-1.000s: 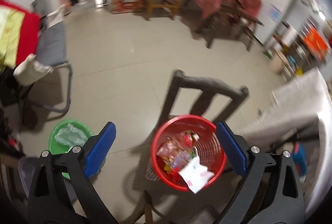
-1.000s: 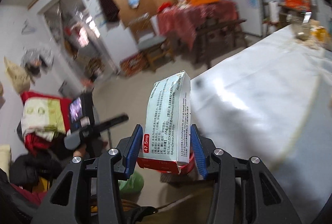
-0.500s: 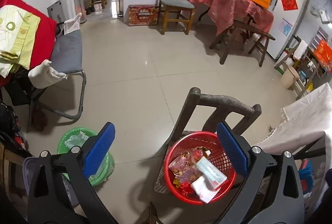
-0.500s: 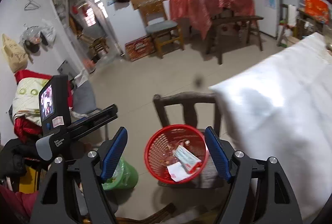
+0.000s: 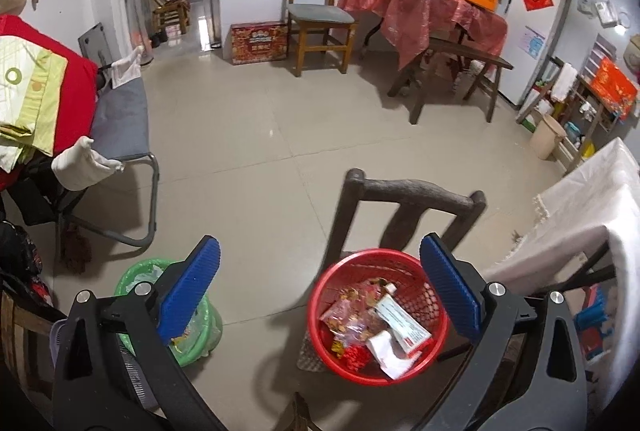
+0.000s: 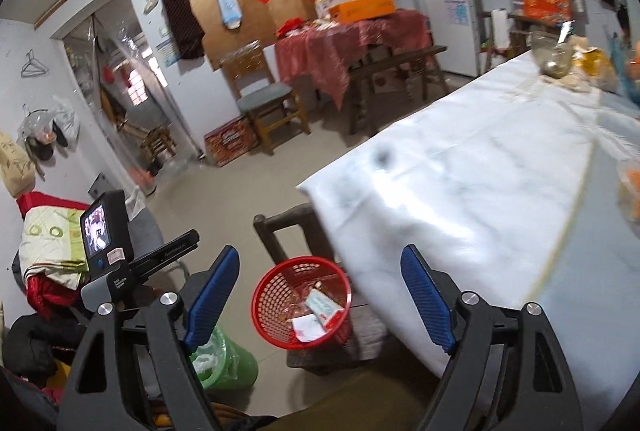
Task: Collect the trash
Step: 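Open the right tool over the basket to drop the white medicine box, then move both tools back over the table toward the plastic cup and snack bag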
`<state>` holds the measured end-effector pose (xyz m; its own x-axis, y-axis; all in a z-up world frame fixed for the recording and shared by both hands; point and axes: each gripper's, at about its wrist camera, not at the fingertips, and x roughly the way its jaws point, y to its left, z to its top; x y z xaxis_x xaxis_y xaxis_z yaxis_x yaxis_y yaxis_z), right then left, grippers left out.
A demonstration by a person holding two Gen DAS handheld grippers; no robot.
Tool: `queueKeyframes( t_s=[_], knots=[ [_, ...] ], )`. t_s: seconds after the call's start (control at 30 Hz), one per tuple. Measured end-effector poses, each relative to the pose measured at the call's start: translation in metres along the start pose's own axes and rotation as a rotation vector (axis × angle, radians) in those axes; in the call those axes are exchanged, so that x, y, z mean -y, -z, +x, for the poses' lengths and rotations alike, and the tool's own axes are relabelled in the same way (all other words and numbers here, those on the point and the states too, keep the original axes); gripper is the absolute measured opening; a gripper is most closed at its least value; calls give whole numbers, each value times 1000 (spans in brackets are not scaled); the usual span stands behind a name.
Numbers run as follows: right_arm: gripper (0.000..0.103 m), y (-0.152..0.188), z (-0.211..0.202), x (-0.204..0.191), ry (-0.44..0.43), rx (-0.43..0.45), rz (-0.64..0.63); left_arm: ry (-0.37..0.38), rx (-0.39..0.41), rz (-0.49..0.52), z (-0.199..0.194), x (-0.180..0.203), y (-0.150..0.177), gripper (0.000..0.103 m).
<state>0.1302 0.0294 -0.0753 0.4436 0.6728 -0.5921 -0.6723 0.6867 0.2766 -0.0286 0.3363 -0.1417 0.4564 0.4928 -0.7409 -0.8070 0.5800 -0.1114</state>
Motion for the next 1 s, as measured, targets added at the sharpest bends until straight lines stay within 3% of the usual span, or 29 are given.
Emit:
queueKeyframes(
  t_s=[0.23, 0.47, 0.57, 0.87, 1.0],
  knots=[
    [86, 15, -59, 33, 80, 89, 59, 92, -9, 113, -25, 38, 21, 96],
    [88, 29, -112, 77, 181, 164, 133, 236, -85, 299, -50, 95, 61, 96],
    [95, 33, -136, 99, 246, 206, 165, 274, -66, 384, -67, 120, 73, 96],
    [96, 49, -185, 187, 428, 268, 293, 397, 0, 576, -114, 203, 82, 96],
    [97, 52, -197, 216, 503, 285, 305, 474, -24, 644, -124, 253, 84, 96]
  ],
)
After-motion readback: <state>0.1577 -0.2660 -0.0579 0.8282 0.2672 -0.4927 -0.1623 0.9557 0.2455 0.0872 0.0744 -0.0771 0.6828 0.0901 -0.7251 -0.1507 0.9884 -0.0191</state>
